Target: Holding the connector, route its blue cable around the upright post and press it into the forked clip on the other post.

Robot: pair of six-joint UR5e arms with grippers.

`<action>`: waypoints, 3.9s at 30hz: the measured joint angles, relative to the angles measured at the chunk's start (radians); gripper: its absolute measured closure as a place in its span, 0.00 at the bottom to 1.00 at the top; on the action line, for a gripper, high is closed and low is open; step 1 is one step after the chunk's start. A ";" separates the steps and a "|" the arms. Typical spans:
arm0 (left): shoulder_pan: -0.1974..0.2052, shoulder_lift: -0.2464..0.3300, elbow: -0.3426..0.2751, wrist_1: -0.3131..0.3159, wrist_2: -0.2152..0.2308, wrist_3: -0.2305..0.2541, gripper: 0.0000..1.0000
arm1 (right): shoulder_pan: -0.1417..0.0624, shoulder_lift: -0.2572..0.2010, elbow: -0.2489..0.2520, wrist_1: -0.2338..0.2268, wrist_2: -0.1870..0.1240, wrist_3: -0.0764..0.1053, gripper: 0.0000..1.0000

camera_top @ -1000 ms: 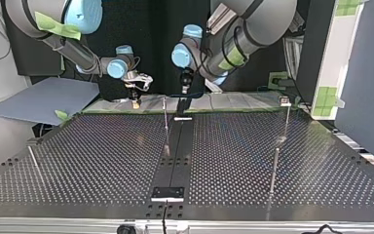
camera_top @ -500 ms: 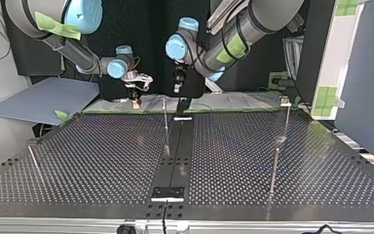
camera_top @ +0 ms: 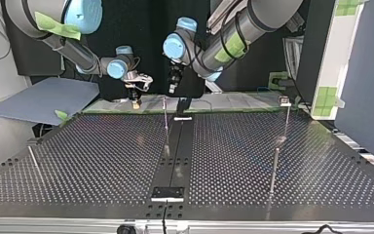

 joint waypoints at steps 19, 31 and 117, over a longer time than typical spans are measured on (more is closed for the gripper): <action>-0.005 -0.001 0.031 -0.017 -0.068 -0.031 0.01 | 0.000 0.000 -0.002 0.004 0.000 0.001 1.00; -0.005 -0.006 0.024 -0.069 -0.160 -0.027 0.01 | 0.002 0.000 -0.002 0.005 -0.002 0.001 1.00; 0.012 -0.048 0.023 -0.053 -0.162 0.039 0.01 | 0.003 0.000 0.002 0.008 -0.027 -0.005 1.00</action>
